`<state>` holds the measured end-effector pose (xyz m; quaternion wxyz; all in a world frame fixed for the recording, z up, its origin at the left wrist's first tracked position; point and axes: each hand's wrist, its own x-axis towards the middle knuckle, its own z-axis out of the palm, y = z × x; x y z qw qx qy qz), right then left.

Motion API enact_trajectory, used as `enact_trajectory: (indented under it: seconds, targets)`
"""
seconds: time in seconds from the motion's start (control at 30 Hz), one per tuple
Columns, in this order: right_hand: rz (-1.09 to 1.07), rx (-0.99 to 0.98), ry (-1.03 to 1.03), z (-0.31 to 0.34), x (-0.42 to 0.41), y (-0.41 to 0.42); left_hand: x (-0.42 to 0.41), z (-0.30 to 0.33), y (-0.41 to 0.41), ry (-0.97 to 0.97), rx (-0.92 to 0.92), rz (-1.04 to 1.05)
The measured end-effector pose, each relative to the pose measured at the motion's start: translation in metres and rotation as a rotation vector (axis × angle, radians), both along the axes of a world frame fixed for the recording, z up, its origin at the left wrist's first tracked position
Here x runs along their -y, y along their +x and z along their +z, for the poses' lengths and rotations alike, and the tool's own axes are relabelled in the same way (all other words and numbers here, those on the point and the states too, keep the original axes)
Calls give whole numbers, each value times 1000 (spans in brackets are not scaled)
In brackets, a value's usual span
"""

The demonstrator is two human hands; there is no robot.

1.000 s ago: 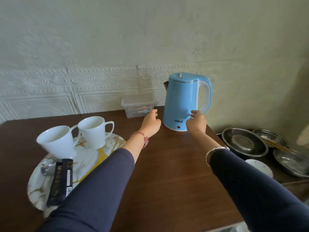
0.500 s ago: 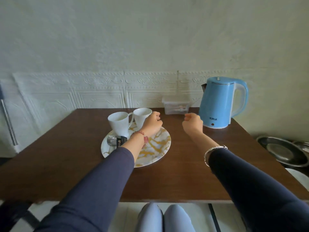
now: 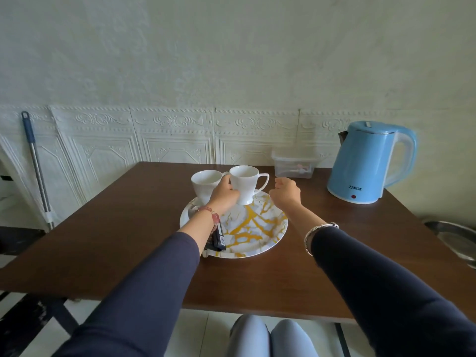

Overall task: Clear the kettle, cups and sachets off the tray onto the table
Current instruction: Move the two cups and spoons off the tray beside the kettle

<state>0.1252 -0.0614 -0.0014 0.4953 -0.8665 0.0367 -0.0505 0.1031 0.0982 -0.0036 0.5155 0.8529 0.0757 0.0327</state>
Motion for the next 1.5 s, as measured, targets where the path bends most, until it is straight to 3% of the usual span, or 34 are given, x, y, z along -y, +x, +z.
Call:
enact_trajectory:
  seconds: [0.73, 1.5]
  targets:
    - [35, -49, 13, -15, -20, 47, 1, -39, 65, -121, 25, 119]
    - [-65, 52, 104, -5, 15, -46, 29, -19, -38, -65, 41, 50]
